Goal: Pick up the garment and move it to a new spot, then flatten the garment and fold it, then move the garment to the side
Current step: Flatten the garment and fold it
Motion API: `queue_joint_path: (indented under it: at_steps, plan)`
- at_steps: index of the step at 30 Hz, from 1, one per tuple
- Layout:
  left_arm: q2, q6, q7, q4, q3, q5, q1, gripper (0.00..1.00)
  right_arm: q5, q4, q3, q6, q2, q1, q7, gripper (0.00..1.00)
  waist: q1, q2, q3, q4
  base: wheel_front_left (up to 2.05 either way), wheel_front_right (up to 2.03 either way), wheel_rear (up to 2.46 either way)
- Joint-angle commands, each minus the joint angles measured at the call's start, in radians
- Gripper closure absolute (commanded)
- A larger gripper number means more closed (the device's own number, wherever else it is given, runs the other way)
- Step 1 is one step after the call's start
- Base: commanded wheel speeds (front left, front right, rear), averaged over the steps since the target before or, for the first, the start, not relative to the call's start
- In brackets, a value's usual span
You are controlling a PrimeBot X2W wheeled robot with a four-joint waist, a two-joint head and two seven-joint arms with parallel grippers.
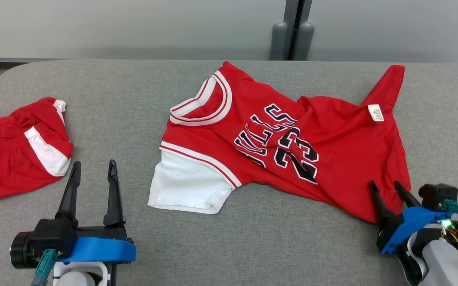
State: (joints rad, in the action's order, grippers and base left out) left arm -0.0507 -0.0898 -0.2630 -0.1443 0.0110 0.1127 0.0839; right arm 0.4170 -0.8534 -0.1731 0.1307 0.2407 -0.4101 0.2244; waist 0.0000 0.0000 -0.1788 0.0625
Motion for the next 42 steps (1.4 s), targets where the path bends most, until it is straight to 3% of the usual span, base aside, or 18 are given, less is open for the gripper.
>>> queue_joint_path:
  at_steps: [1,2,3,4,5,6,7,15,26,34,42]
  plan:
    - [0.001,-0.001,-0.003,0.001,0.0,-0.002,0.011,0.0,0.011,-0.027,-0.011,0.0,0.009,-0.031,0.007,0.0,0.0,0.0,-0.007,0.002,0.0,0.0,0.0]
    - [0.001,-0.001,-0.003,0.0,0.0,-0.002,0.013,0.0,0.013,-0.038,-0.016,0.0,0.008,-0.041,0.007,0.24,0.0,0.0,-0.009,0.003,0.0,0.0,0.0]
    - [0.001,-0.002,-0.003,-0.001,0.0,-0.002,0.014,0.0,0.018,-0.051,-0.021,0.0,0.008,-0.053,0.007,0.35,0.0,0.0,-0.012,0.003,0.0,0.0,0.0]
    - [0.001,-0.002,-0.003,-0.001,0.0,-0.002,0.015,0.0,0.022,-0.063,-0.029,0.0,0.008,-0.064,0.003,0.52,0.0,0.0,-0.014,0.003,0.0,0.0,0.0]
    - [0.001,-0.002,-0.003,0.0,-0.001,-0.001,0.017,0.0,0.024,-0.073,-0.038,0.0,0.011,-0.073,0.002,0.77,0.0,0.0,-0.017,0.004,0.0,0.0,0.0]
    - [0.001,-0.001,-0.003,-0.001,-0.002,-0.001,0.018,0.0,0.028,-0.083,-0.046,0.0,0.013,-0.084,0.003,0.92,0.0,0.0,-0.018,0.005,0.0,0.0,0.0]
    - [0.001,-0.001,-0.003,-0.002,-0.002,0.0,0.02,0.0,0.03,-0.088,-0.054,0.0,0.015,-0.093,0.006,1.0,0.0,0.0,-0.02,0.005,0.0,0.0,0.0]
    - [0.001,0.011,-0.003,-0.009,-0.004,0.009,0.004,0.0,0.07,-0.057,-0.093,0.0,0.021,-0.078,0.035,1.0,0.0,0.0,0.008,-0.008,0.0,0.0,0.0]
    - [0.0,0.02,-0.003,0.003,0.003,0.016,-0.038,0.0,0.213,0.274,-0.179,0.0,0.02,0.161,0.03,1.0,0.0,0.0,0.052,-0.062,0.0,0.0,0.0]
    - [0.001,0.016,-0.003,0.011,0.016,0.01,-0.048,0.0,0.253,0.511,-0.138,0.0,0.053,0.3,-0.035,1.0,0.0,0.0,0.051,-0.1,0.0,0.0,0.0]
    - [0.001,0.012,-0.002,0.008,0.007,0.009,-0.019,0.0,0.182,0.611,-0.066,0.0,0.07,0.241,-0.067,1.0,0.0,0.0,0.036,-0.1,0.0,0.0,0.0]
